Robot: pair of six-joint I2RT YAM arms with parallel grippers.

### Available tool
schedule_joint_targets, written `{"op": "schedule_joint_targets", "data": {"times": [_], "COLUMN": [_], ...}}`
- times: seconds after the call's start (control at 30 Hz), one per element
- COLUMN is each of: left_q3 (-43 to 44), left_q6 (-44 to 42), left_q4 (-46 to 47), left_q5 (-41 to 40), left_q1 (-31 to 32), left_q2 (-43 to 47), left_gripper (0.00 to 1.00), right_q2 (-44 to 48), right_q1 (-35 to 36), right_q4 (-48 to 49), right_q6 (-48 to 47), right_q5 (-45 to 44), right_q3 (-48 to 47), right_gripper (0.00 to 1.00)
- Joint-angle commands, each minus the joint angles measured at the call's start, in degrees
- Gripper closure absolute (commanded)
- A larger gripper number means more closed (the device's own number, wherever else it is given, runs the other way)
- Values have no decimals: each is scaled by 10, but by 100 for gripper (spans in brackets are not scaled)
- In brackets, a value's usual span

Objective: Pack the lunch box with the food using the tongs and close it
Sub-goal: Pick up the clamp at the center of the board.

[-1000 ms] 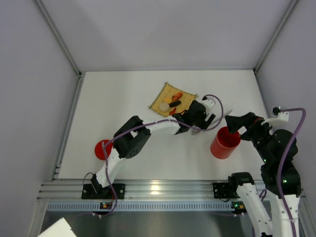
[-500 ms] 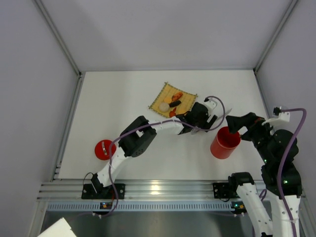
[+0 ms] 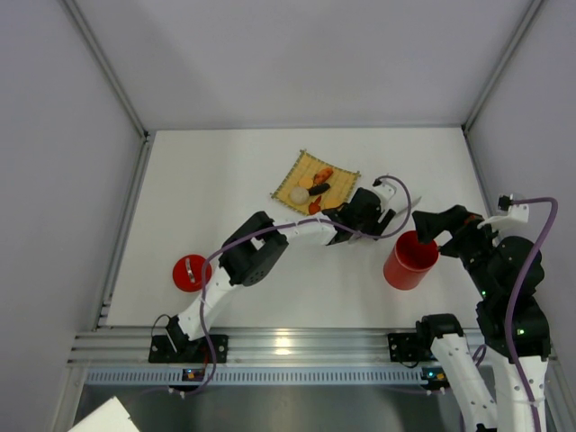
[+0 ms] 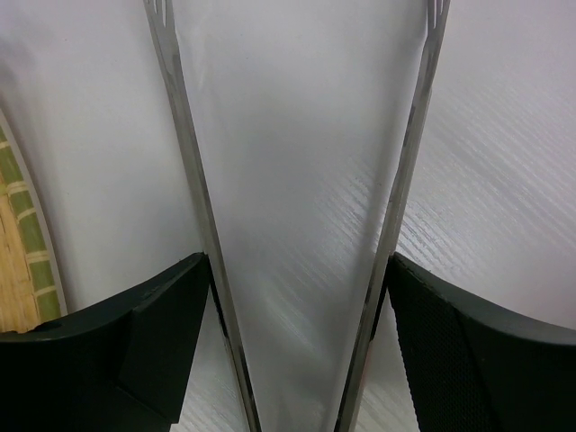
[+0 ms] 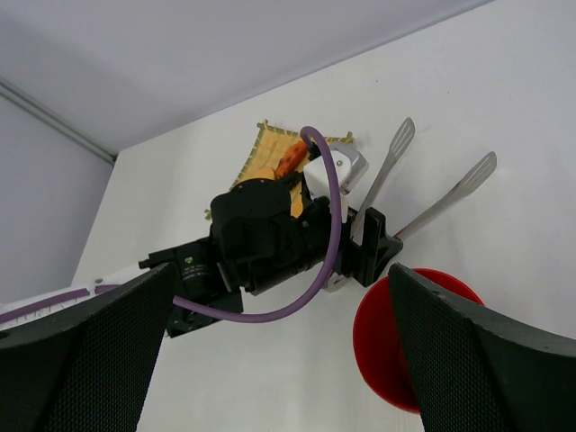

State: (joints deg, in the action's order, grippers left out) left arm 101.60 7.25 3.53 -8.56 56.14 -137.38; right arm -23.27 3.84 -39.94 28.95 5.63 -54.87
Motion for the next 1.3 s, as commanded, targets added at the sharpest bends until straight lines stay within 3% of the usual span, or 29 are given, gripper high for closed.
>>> {"op": "schedule_joint_targets", "data": {"times": [0.0,0.2,0.47,1.0,1.27], "left_q3": [13,6,-6,-26,-49], "left_q6": [0,-9,-33,-7,21], "left_q4": [0,-7,-28,-102,-202], "left_q5": [9,-10,-64,-110,-188], "left_q1": [4,8,24,24,24], "left_q2": [-15,-4,76,200,297], "left_gripper": [20,33,45,49,48], "right_q2": [1,3,8,23,31], "right_q1": [-7,-8,-7,-7,-7], "right_q4": [-7,-7,-7,-17,-18], "right_q6": [-6,-3,1,4,5], "right_q5": [-4,-3,-4,-9,-18], "right_q3": [-16,-12,-14,-23,-14], "right_gripper": [1,1,0,0,1]}}
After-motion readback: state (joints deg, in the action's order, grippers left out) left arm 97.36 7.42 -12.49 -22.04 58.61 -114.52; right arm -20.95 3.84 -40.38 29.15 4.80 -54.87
